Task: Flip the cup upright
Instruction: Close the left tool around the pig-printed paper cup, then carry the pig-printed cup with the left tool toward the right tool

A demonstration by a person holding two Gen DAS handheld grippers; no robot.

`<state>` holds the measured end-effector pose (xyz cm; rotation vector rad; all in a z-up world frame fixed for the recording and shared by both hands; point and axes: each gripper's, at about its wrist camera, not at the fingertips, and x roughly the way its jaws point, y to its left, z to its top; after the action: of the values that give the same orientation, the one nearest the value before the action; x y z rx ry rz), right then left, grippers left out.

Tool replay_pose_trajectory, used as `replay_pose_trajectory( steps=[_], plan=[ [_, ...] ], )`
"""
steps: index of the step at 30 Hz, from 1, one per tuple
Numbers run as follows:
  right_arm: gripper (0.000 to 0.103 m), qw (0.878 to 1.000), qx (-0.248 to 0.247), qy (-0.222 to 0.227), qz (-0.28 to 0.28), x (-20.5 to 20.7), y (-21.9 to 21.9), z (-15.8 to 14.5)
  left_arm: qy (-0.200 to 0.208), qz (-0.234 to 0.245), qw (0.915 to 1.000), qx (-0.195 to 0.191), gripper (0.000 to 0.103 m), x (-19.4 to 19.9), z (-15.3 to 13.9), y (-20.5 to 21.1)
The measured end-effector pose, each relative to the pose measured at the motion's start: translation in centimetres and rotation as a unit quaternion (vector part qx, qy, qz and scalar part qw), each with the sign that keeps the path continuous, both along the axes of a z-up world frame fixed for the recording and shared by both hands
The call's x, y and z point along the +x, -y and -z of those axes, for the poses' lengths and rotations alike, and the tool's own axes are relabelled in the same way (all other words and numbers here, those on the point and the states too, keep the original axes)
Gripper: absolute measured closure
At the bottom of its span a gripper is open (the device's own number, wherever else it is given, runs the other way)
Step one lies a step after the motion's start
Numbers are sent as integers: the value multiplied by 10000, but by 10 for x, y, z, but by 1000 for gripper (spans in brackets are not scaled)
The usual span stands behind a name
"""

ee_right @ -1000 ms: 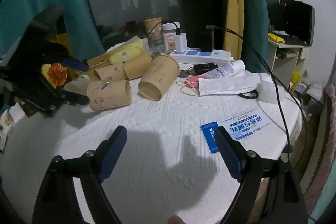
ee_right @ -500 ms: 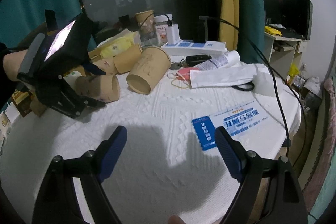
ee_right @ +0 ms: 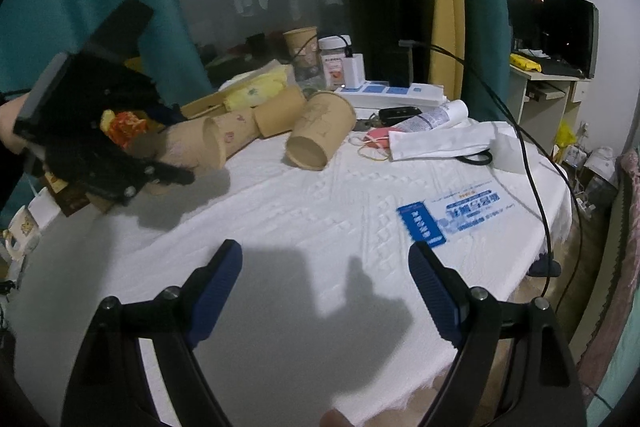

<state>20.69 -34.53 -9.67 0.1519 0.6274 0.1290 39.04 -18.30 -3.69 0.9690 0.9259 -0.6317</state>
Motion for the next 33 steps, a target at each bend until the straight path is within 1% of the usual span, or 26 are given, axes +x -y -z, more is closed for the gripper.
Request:
replay_pose_trajectory(
  steps=[3, 5, 7, 8, 11, 14, 17, 19, 22, 25, 29, 33],
  plan=[
    [19, 10000, 29, 11, -90, -20, -14, -1, -45, 72, 10000, -19, 46, -43, 0, -8],
    [19, 9998, 85, -38, -162, -33, -22, 3, -132, 63, 9999, -27, 46, -74, 5, -13],
    [19, 9996, 154, -116, -219, -46, -31, 9, -204, 128, 9997, 22, 46, -99, 10, -19],
    [19, 9994, 174, -159, -246, -53, -35, 12, -249, 175, 9995, 68, 46, -121, 11, -25],
    [19, 9996, 46, -146, -244, -79, -50, 16, -227, 235, 9994, 132, 46, -167, 11, -36],
    [19, 9993, -130, 4, -352, -105, -66, 14, -312, 358, 9987, 191, 46, -201, 13, -43],
    [19, 9986, -156, 25, -509, -122, -79, 12, -443, 480, 9971, 397, 46, -225, 25, -47],
    [19, 9983, -190, 19, -550, -127, -85, 11, -501, 501, 9963, 485, 46, -230, 33, -49],
    [19, 9979, -247, 24, -597, -132, -91, 7, -575, 425, 9964, 463, 45, -231, 41, -53],
    [19, 9977, -276, 29, -617, -136, -93, 5, -615, 431, 9963, 409, 44, -232, 44, -54],
    [19, 9980, -235, -29, -584, -137, -92, 5, -619, 404, 9963, 429, 43, -226, 47, -53],
    [19, 9981, -228, -37, -567, -137, -90, 4, -746, 340, 9960, 350, 42, -223, 49, -53]
  ],
)
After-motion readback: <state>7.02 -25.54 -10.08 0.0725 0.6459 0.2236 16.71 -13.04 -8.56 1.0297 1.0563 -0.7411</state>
